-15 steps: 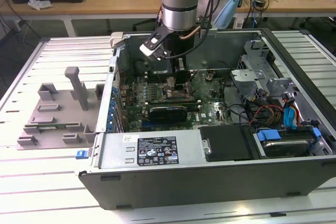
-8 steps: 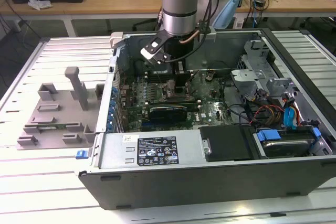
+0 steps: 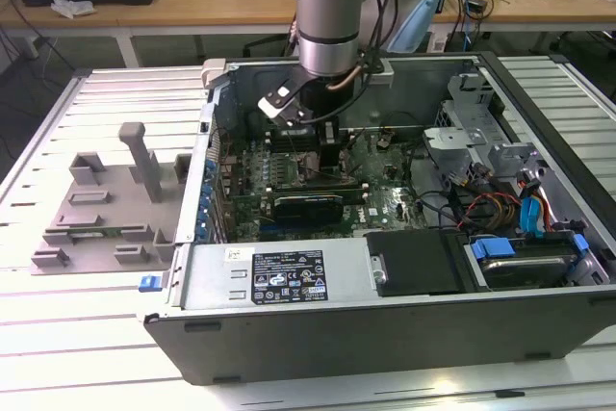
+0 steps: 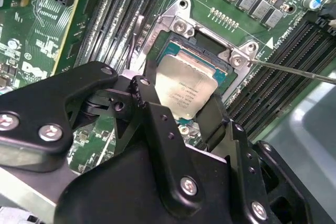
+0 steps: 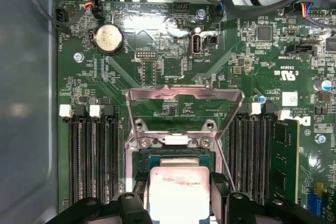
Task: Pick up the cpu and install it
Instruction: 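Place the cpu into insertion slot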
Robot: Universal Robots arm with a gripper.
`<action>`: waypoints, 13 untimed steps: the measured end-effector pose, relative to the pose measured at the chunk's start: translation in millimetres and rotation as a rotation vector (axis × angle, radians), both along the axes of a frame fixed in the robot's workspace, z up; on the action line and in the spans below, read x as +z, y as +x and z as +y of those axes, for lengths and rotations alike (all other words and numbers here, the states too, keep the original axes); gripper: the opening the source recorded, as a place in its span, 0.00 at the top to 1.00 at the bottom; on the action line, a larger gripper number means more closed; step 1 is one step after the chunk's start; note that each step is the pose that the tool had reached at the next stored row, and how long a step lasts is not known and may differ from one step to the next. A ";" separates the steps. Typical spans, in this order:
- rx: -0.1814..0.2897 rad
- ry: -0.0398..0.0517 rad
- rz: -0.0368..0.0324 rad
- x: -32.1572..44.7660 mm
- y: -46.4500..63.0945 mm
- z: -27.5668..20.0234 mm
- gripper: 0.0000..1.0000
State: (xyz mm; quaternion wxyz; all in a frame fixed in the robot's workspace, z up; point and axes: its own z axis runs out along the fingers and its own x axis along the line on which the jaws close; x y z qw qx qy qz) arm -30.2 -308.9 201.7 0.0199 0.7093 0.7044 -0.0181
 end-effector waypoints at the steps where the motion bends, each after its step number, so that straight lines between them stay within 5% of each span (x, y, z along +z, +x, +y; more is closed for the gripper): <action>1: -0.002 -0.0003 0.0000 -2.2 -0.1 0.5 0.45; 13: 0.003 -0.0016 -0.0023 -6.2 -0.2 0.7 0.45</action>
